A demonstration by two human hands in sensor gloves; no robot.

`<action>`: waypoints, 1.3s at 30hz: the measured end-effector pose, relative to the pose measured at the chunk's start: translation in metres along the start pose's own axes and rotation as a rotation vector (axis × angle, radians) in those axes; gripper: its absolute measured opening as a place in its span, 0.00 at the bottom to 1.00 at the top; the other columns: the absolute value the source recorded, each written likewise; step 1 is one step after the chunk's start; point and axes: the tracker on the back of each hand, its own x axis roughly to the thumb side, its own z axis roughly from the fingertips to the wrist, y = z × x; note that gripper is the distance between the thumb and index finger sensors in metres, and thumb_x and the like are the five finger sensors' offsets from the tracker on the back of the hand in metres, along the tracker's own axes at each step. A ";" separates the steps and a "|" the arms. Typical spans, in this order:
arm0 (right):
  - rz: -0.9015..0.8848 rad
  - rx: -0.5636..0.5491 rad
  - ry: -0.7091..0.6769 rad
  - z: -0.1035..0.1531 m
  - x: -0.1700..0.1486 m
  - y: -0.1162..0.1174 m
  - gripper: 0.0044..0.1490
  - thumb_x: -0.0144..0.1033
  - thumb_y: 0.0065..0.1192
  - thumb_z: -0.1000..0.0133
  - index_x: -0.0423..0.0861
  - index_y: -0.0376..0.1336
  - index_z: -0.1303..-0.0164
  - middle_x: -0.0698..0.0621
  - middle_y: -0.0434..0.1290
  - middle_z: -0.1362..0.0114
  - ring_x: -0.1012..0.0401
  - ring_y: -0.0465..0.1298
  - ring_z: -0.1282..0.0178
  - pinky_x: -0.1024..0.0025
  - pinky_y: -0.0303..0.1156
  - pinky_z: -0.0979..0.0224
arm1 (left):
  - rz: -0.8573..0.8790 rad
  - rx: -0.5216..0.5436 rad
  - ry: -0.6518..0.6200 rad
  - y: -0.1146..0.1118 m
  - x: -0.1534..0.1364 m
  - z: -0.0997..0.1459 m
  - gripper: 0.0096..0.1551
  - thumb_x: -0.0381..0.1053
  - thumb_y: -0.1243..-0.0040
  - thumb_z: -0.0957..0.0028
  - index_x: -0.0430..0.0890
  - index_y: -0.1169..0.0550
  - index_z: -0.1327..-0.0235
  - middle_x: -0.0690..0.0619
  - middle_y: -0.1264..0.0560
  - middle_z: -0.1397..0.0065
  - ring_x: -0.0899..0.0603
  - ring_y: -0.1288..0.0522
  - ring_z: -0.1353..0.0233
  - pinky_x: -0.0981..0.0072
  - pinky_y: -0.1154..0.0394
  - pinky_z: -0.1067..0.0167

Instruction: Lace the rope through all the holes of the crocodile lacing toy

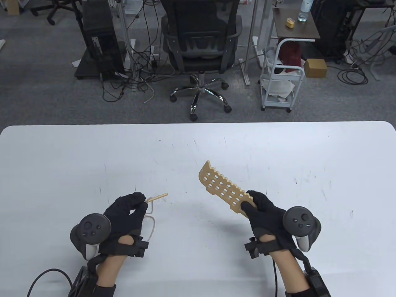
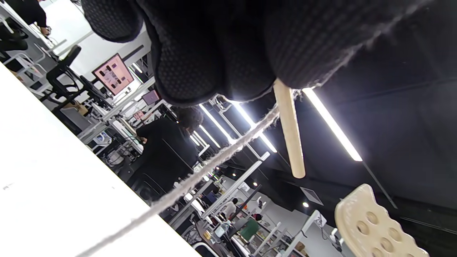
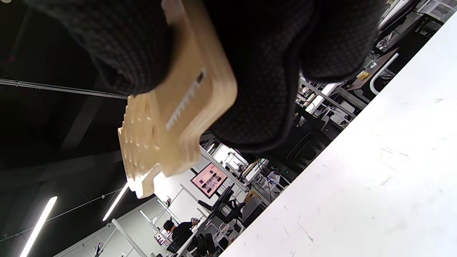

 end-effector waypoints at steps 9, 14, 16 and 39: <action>0.032 0.056 -0.033 0.005 0.006 0.015 0.29 0.43 0.75 0.52 0.41 0.71 0.44 0.51 0.87 0.52 0.55 0.90 0.61 0.52 0.79 0.45 | 0.000 -0.031 -0.064 -0.011 0.016 0.007 0.22 0.57 0.29 0.55 0.58 0.21 0.47 0.59 0.16 0.45 0.47 0.16 0.42 0.43 0.31 0.28; 0.041 0.107 -0.057 0.010 0.011 0.028 0.29 0.43 0.75 0.52 0.40 0.72 0.45 0.51 0.87 0.53 0.55 0.91 0.62 0.53 0.79 0.46 | -0.016 -0.043 -0.077 -0.016 0.020 0.009 0.22 0.57 0.29 0.55 0.58 0.21 0.47 0.59 0.16 0.45 0.47 0.16 0.42 0.43 0.31 0.28; 0.047 0.126 -0.069 0.011 0.013 0.032 0.30 0.43 0.75 0.52 0.40 0.72 0.45 0.51 0.88 0.53 0.55 0.91 0.62 0.53 0.79 0.46 | -0.019 -0.047 -0.074 -0.018 0.019 0.009 0.22 0.57 0.29 0.55 0.58 0.21 0.47 0.59 0.16 0.45 0.47 0.16 0.42 0.43 0.31 0.28; 0.033 0.152 -0.115 0.022 0.026 0.048 0.30 0.43 0.74 0.52 0.39 0.71 0.45 0.50 0.87 0.53 0.54 0.91 0.62 0.52 0.79 0.46 | -0.146 -0.072 -0.107 -0.025 0.023 0.009 0.22 0.56 0.27 0.57 0.56 0.19 0.49 0.57 0.15 0.47 0.45 0.16 0.44 0.43 0.32 0.28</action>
